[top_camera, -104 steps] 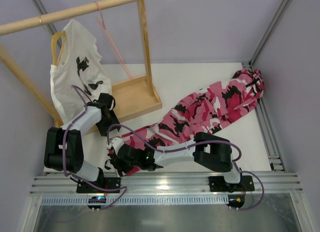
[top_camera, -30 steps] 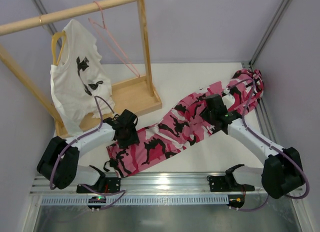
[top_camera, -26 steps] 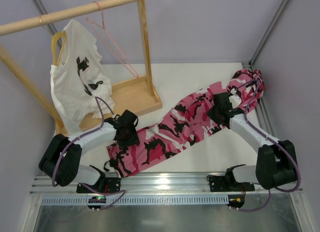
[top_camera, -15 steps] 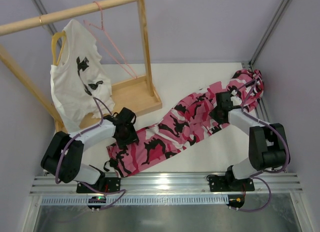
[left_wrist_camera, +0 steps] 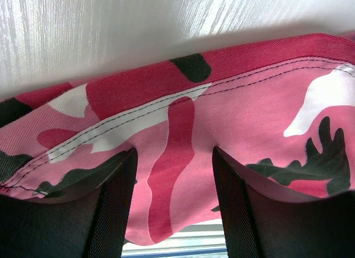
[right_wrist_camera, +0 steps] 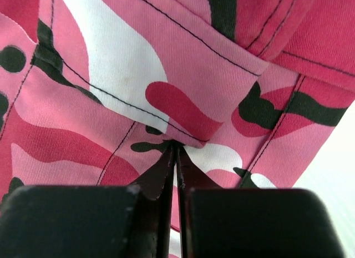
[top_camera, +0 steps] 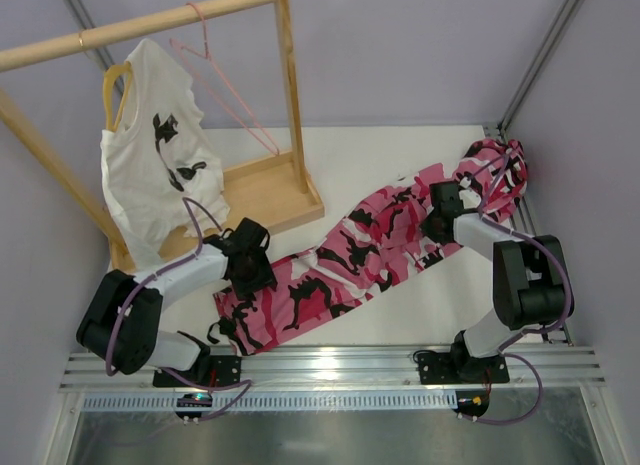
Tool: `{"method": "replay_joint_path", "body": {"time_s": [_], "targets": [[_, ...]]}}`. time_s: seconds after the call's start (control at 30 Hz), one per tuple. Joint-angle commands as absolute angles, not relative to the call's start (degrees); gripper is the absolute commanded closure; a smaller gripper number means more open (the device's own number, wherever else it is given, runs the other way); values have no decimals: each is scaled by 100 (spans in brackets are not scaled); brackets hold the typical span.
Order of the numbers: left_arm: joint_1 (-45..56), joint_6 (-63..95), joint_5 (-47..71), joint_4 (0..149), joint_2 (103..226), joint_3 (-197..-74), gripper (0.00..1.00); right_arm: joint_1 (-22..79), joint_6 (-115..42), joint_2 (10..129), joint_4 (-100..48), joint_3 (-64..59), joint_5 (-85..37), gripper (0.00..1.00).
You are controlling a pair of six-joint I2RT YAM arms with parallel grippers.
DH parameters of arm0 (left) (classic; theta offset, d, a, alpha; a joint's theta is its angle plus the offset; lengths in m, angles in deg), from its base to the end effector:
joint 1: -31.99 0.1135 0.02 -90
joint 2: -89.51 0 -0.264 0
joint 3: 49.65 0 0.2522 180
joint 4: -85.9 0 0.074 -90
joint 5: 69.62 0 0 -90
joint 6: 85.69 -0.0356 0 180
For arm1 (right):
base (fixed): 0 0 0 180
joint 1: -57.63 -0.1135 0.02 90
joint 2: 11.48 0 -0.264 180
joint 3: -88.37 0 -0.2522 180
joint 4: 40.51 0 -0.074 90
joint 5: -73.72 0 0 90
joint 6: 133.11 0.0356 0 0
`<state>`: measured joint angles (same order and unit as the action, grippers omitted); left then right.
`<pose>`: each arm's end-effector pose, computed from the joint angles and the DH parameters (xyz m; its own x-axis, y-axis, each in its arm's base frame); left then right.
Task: Place the trousers on the hanger
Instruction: Fold the trousers
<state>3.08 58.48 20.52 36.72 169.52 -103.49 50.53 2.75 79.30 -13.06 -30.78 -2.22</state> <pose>0.1999 -0.1103 0.1562 -0.8873 -0.4362 -0.1500 -0.4040 0.8918 -0.2037 0.2994 0.0286 0.1602 -0.5748 0.6299 -0.5223 0.6068 0.7564 0.2444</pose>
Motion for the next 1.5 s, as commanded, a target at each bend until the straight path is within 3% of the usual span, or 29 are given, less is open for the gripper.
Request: {"method": "replay_joint_path", "body": {"time_s": [0.0, 0.37, 0.63, 0.93, 1.1, 1.13, 1.17, 1.27, 1.37, 1.47], "targets": [[369, 5757, 2732, 3927, 17397, -9945, 41, 5103, 66, 7896, -1357, -2787, 59, 96], [378, 5818, 2767, 3953, 17556, -9805, 41, 5927, -1014, 7615, 374, -1960, 279, 96], [386, 5774, 2741, 3980, 17661, -9822, 40, 6843, -1287, 7676, 59, -2417, 139, 96], [386, 5687, 2732, 3901, 17925, -9980, 41, 7353, -1402, 8106, 14, -2031, 209, 96], [378, 5572, 2977, 3410, 17645, -10269, 38, 7275, -1386, 7678, -266, -2337, -1107, 96], [360, 5546, 3004, 3269, 17530, -10366, 38, 7213, -1324, 7572, -241, -2399, -1136, 94], [334, 5511, 3030, 2989, 17207, -10602, 38, 7187, -1245, 7475, -214, -2478, -1179, 83], [54, 5519, 3066, 2628, 16618, -11015, 37, 7195, -1086, 7167, -214, -2759, -1171, 69], [-341, 5624, 2698, 2748, 16387, -11114, 37, 7195, -1094, 7209, -354, -2892, -1276, 60], [-737, 5756, 2259, 3056, 16386, -10886, 37, 7186, -1305, 7385, -495, -2874, -1557, 57]]}}
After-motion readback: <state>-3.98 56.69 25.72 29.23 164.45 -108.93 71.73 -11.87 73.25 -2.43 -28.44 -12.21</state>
